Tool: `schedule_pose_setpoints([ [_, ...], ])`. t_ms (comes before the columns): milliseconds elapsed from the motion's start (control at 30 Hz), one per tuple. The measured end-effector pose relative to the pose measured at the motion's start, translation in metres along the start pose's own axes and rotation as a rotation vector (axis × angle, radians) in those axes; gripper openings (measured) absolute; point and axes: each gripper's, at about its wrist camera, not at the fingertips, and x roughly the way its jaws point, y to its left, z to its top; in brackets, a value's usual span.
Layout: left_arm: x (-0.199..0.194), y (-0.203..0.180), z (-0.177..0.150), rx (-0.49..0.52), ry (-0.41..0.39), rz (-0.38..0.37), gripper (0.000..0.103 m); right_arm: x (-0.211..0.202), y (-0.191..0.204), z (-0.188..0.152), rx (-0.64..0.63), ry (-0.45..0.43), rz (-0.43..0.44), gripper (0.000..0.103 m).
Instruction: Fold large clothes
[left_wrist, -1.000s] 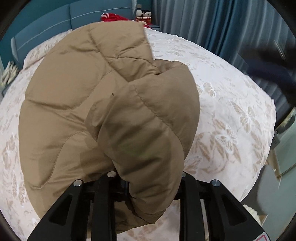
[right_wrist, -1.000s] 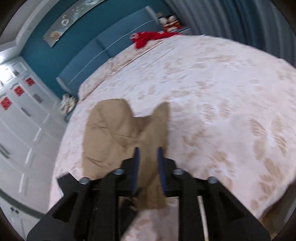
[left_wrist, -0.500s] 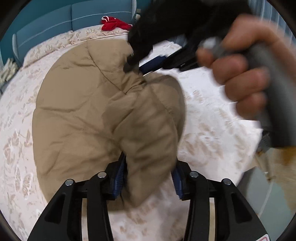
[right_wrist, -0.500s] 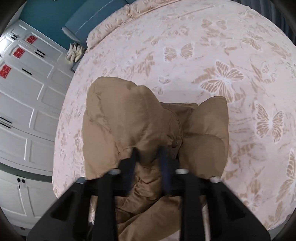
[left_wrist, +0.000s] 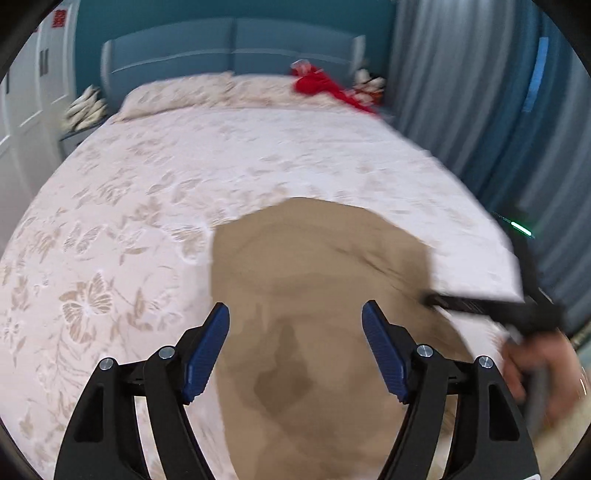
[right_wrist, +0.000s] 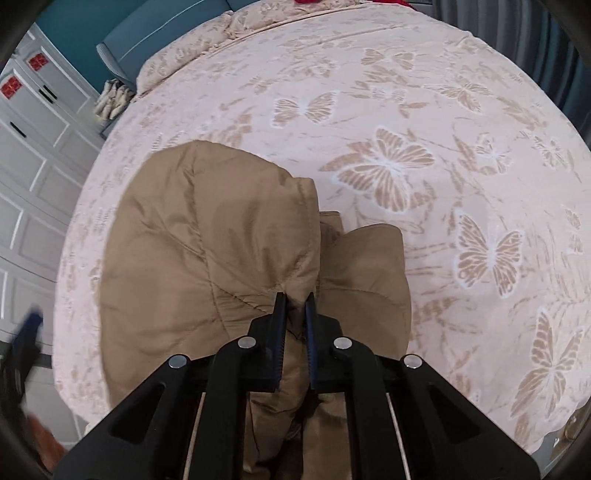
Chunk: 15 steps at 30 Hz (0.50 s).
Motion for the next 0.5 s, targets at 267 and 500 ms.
schedule_pose_setpoints([
  [267,0.074,-0.003,0.017,-0.071,0.07,0.121,0.071,0.036,-0.009,-0.01,-0.012,-0.027,-0.168,0.0],
  [500,0.106,-0.018,0.008,-0.018,0.062,0.178,0.074,0.006,-0.02,-0.021,0.058,-0.177,-0.082,0.002],
])
